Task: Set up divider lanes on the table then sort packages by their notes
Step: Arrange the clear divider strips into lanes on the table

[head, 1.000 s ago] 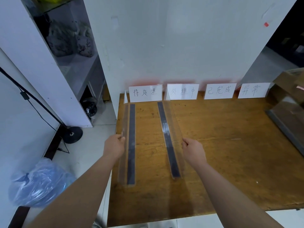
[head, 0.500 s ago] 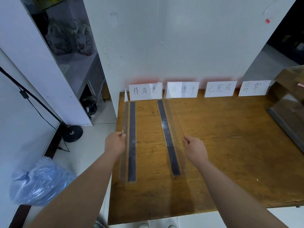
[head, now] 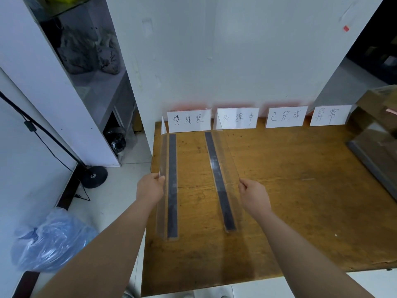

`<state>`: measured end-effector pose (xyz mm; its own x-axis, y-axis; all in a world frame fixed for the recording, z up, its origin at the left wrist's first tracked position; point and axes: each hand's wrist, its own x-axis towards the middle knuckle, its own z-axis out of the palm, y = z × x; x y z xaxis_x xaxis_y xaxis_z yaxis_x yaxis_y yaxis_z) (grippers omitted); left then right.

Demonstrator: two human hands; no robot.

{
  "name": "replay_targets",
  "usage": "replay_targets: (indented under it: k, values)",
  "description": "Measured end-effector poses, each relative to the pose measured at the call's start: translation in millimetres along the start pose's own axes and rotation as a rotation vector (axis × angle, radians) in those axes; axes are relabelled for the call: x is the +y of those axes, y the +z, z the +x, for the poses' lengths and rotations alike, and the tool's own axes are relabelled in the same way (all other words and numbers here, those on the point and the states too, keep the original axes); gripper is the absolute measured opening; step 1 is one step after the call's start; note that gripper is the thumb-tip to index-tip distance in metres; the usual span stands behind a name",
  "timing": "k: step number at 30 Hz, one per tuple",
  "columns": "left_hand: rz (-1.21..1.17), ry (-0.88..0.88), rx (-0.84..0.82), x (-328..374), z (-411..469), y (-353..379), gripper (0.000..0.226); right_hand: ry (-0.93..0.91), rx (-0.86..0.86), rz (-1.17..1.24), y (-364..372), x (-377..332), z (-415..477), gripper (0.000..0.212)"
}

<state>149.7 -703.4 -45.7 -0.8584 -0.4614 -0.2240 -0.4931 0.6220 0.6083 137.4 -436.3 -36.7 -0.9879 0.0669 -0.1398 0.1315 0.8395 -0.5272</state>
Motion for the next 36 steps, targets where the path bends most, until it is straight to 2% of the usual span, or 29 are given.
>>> replay_targets:
  k: [8,15,23,27,36]
  values:
    - [0.003,-0.027,-0.026,4,-7,-8,0.042,0.018,-0.015,0.013,-2,-1,0,0.028]
    - [0.066,-0.003,-0.048,7,-9,-12,0.040,-0.011,0.001,-0.002,-12,-3,4,0.046]
    - [0.311,0.254,0.066,34,-26,-36,0.034,-0.135,0.087,-0.187,-34,-4,9,0.051]
    - [0.354,0.376,0.072,52,-37,-38,0.046,-0.196,0.129,-0.318,-51,-1,5,0.051]
    - [0.393,0.619,0.006,120,-76,-6,0.056,-0.083,0.217,-0.370,-104,53,-28,0.050]
